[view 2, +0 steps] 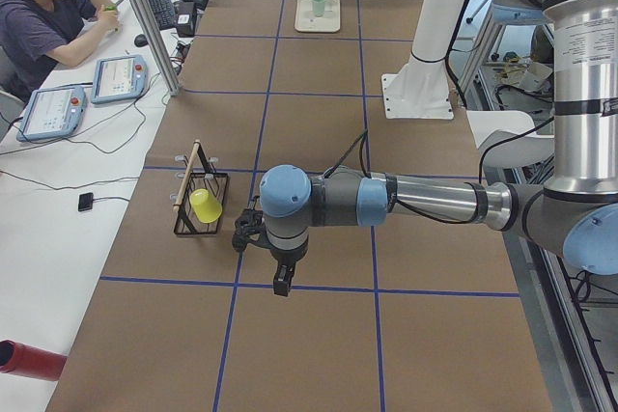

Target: Left arm grabs green cup and hands to right arm on tray

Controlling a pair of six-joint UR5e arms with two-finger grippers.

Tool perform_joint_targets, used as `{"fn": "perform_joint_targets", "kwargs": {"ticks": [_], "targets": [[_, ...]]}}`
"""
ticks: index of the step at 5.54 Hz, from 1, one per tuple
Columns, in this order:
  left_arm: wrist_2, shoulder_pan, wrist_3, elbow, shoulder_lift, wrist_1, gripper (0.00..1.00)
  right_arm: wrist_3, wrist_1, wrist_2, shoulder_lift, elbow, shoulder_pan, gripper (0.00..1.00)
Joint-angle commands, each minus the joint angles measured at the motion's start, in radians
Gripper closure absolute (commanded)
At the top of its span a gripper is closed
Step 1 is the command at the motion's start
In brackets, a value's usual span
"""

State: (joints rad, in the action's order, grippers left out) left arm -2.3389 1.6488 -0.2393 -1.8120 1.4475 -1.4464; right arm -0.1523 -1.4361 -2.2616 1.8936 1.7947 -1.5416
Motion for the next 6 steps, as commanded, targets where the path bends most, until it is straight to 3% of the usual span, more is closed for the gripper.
{"fn": "perform_joint_targets", "kwargs": {"ticks": [1, 2, 3, 6], "targets": [[0.001, 0.003, 0.000, -0.050, -0.010, 0.000, 0.00, 0.031, -0.013, -0.001, -0.037, 0.005, -0.003, 0.00], [0.003, 0.003, 0.000, -0.050, -0.012, 0.000, 0.00, 0.014, -0.092, -0.015, -0.059, 0.030, -0.044, 0.00], [0.007, 0.003, -0.001, -0.047, -0.013, 0.000, 0.00, 0.001, -0.230, -0.015, -0.080, 0.116, -0.058, 0.00], [0.010, 0.003, -0.002, -0.050, -0.015, 0.001, 0.00, 0.008, -0.251, -0.016, -0.077, 0.137, -0.060, 0.00]]}}
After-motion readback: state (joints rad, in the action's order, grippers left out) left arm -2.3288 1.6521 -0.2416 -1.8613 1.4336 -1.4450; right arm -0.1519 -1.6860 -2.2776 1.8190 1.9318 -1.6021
